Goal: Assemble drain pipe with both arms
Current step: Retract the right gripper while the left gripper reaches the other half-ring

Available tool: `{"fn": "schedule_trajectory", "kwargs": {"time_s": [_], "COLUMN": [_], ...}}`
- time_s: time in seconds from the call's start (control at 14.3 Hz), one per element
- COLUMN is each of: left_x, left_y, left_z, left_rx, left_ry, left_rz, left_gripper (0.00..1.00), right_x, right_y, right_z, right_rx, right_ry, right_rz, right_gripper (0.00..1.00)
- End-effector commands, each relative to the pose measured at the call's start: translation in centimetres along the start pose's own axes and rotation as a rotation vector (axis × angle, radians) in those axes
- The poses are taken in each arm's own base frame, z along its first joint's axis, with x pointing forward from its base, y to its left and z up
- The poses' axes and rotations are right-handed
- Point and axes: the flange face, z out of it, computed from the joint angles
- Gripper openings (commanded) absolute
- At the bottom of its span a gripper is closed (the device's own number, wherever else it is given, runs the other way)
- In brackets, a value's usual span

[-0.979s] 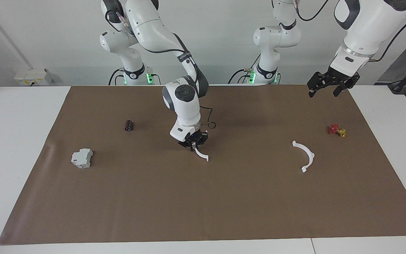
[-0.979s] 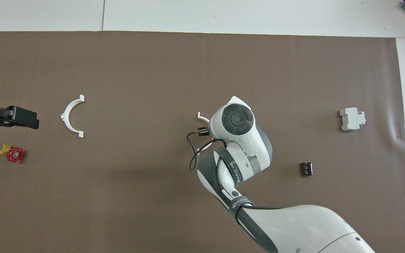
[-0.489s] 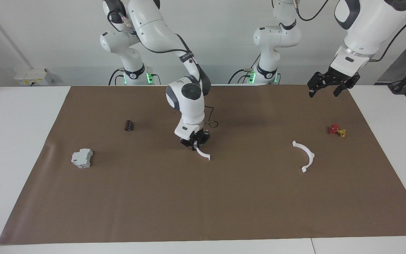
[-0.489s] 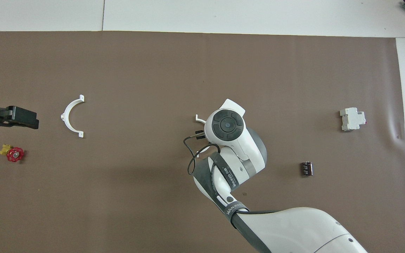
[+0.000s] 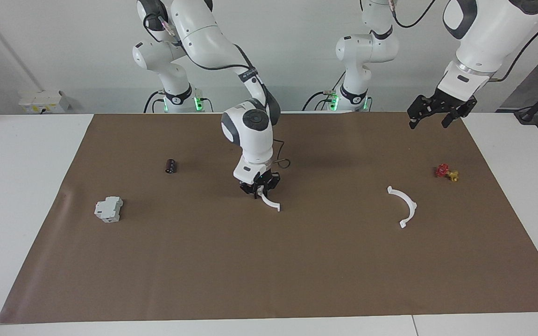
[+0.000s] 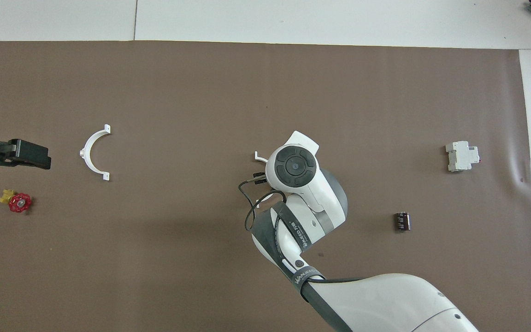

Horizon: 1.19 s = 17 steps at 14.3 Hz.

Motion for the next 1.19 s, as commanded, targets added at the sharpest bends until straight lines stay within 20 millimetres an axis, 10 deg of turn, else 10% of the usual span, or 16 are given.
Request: {"fn": "schedule_trajectory", "kwargs": {"time_s": [0.0, 0.21, 0.63, 1.12], "left_x": [-0.3, -0.3, -0.9, -1.9], "left_y": [-0.2, -0.4, -1.2, -3.3], "left_z": [-0.2, -0.2, 1.0, 14.7], "left_rx": [0.010, 0.010, 0.011, 0.009], "left_ry": [0.001, -0.005, 0.012, 0.192], "left_rz": [0.011, 0.008, -0.012, -0.074], "left_gripper": [1.00, 1.00, 1.00, 1.00], "right_x": [1.0, 2.4, 2.9, -2.6], "right_y": [0.0, 3.9, 19.9, 37.3], "right_z": [-2.7, -10.1, -21.3, -25.4], "right_rx": [0.010, 0.014, -0.022, -0.011], "right_ry": [0.044, 0.050, -0.032, -0.171], "right_rz": [0.024, 0.085, 0.191, 0.172], "right_gripper": [1.00, 1.00, 1.00, 1.00]}}
